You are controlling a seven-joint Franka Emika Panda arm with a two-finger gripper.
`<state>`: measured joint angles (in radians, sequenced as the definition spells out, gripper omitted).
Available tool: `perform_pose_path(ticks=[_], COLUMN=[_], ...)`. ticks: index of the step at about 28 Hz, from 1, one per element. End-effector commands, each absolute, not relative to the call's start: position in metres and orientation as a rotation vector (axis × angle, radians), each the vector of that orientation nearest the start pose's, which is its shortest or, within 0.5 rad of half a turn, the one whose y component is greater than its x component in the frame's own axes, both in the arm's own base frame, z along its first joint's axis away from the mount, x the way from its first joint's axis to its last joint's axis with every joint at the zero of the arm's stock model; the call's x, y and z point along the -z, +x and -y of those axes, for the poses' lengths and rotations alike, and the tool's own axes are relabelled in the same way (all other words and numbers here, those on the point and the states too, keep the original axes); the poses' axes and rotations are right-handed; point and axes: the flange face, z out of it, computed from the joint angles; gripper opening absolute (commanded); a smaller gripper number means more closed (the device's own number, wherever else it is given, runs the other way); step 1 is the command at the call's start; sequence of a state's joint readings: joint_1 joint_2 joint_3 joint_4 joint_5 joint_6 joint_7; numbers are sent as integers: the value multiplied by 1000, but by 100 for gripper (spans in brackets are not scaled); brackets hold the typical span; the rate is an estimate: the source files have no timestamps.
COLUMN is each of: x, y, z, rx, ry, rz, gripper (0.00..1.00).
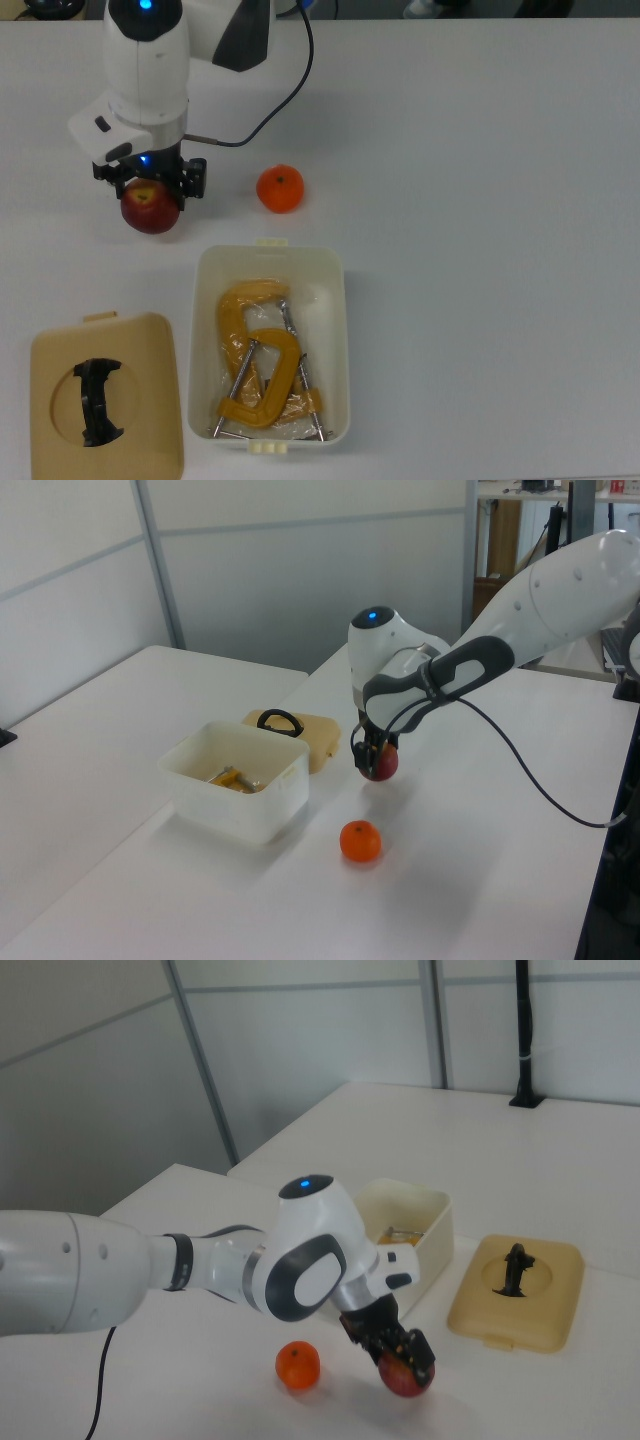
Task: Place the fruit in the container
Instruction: 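Carry the apple over the white container and release it inside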
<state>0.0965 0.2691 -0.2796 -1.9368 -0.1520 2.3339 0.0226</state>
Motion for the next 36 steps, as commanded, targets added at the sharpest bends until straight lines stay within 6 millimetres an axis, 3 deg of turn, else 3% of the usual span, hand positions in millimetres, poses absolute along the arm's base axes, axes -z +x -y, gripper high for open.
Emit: perform_pose_path(ticks=[1,4,9,14,21,26,27,28,30,36], x=[-438,-480,-512,-513,-488,-465,-462,-459,-451,-459], y=[608,620,637,659,688,700,703,706,708,707], z=[113,111,93,58,7,-7,-8,-13,-22,-23], rx=[305,357,453,503,658,692,697,697,688,708], ry=[-3264,-3184,-3092,-3050,-2987,-2994,-3002,-3008,-3006,-3014], rz=[-267,-339,-450,-548,-641,-711,-716,-718,-731,-712], gripper=[0,0,0,0,0,2,14,38,100,100])
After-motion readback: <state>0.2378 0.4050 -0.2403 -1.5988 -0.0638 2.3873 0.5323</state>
